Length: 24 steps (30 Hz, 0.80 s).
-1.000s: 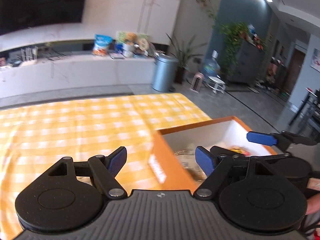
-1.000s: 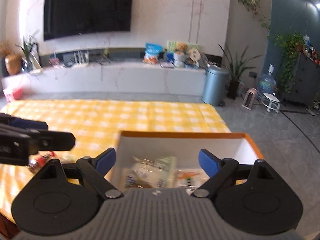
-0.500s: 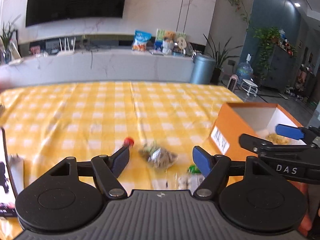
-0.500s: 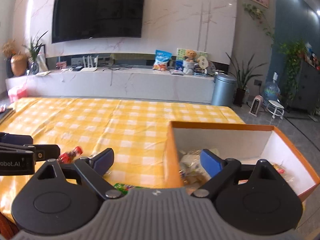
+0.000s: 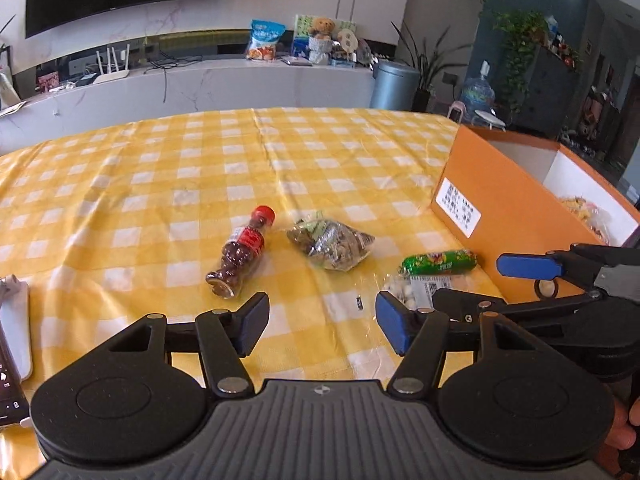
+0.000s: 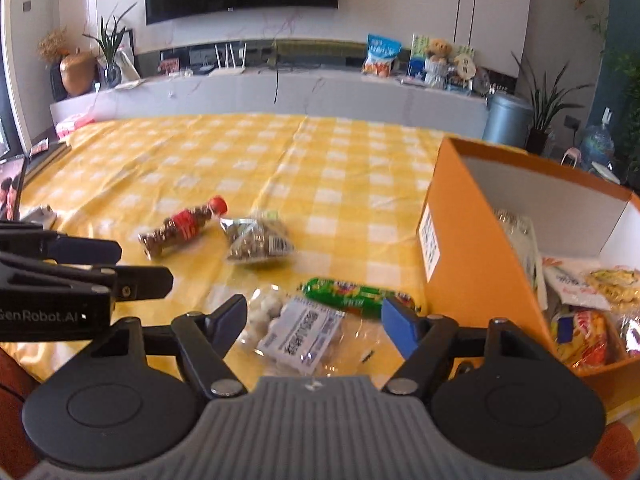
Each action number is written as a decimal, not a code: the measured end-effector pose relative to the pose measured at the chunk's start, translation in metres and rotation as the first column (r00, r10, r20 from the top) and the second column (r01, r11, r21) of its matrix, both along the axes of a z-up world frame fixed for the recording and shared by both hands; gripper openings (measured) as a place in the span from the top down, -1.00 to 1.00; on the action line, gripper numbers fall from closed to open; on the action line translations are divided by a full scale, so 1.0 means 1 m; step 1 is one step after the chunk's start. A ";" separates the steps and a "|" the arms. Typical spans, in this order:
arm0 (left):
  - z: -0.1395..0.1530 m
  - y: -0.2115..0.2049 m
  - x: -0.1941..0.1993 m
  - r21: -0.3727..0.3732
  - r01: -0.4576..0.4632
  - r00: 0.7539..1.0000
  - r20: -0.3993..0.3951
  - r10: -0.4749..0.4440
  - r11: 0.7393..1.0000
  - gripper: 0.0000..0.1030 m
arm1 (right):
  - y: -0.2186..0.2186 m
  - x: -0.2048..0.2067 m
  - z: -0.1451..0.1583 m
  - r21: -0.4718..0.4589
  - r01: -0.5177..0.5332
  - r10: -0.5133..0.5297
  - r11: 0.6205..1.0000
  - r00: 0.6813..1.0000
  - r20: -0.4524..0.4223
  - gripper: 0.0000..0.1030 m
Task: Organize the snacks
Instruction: 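Withdraw both tools from the box back over the table snacks, then lower the right tool onto the clear white-ball bag and close it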
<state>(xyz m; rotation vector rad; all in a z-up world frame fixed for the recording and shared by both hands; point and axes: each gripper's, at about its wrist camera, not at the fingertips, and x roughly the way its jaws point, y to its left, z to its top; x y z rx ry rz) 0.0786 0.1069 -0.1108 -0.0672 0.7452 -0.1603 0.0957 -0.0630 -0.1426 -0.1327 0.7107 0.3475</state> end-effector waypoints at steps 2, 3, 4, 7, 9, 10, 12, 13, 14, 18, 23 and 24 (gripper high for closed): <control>-0.006 -0.003 0.003 0.020 0.020 1.000 -0.019 -0.019 1.000 -0.36 | 0.000 0.003 -0.006 0.003 -0.009 0.009 1.000 0.999 -0.038 -0.40; -0.008 -0.004 0.003 0.032 0.024 0.999 -0.032 -0.023 0.999 -0.36 | 0.001 0.005 -0.008 -0.007 -0.018 0.018 1.000 0.998 -0.052 -0.41; -0.011 -0.004 0.005 0.044 0.026 0.998 -0.051 -0.024 0.999 -0.36 | 0.000 0.006 -0.011 -0.019 -0.038 0.037 0.999 0.997 -0.061 -0.43; -0.017 -0.005 0.006 0.050 0.043 0.995 -0.092 -0.038 0.998 -0.31 | -0.002 0.008 -0.014 -0.061 -0.092 0.088 0.994 0.994 -0.072 -0.47; -0.018 -0.007 0.005 0.038 0.068 0.992 -0.106 -0.064 0.997 -0.30 | -0.003 0.007 -0.015 -0.082 -0.132 0.124 0.988 0.988 -0.091 -0.47; -0.019 -0.009 0.005 0.035 0.083 0.991 -0.109 -0.079 0.996 -0.30 | -0.003 0.006 -0.016 -0.094 -0.145 0.136 0.985 0.986 -0.095 -0.47; -0.022 -0.013 0.006 0.036 0.097 0.989 -0.119 -0.092 0.995 -0.29 | -0.001 0.004 -0.021 -0.129 -0.172 0.159 0.977 0.982 -0.102 -0.47; -0.023 -0.015 0.007 0.034 0.101 0.987 -0.126 -0.096 0.994 -0.29 | 0.001 0.004 -0.023 -0.153 -0.187 0.173 0.970 0.980 -0.101 -0.47; -0.024 -0.016 0.008 0.032 0.106 0.986 -0.133 -0.101 0.994 -0.27 | 0.002 0.003 -0.026 -0.173 -0.198 0.182 0.965 0.978 -0.101 -0.47; -0.025 -0.021 0.009 0.037 0.127 0.981 -0.152 -0.121 0.991 -0.22 | 0.004 0.009 -0.030 -0.170 -0.182 0.161 0.969 0.979 -0.127 -0.33; -0.028 -0.015 0.011 0.014 0.100 0.981 -0.170 -0.096 0.995 -0.21 | 0.007 0.014 -0.029 -0.134 -0.174 0.157 0.976 0.979 -0.129 -0.04; -0.028 -0.015 0.011 0.019 0.092 0.981 -0.171 -0.088 0.996 -0.20 | 0.009 0.014 -0.029 -0.134 -0.181 0.164 0.974 0.978 -0.129 0.05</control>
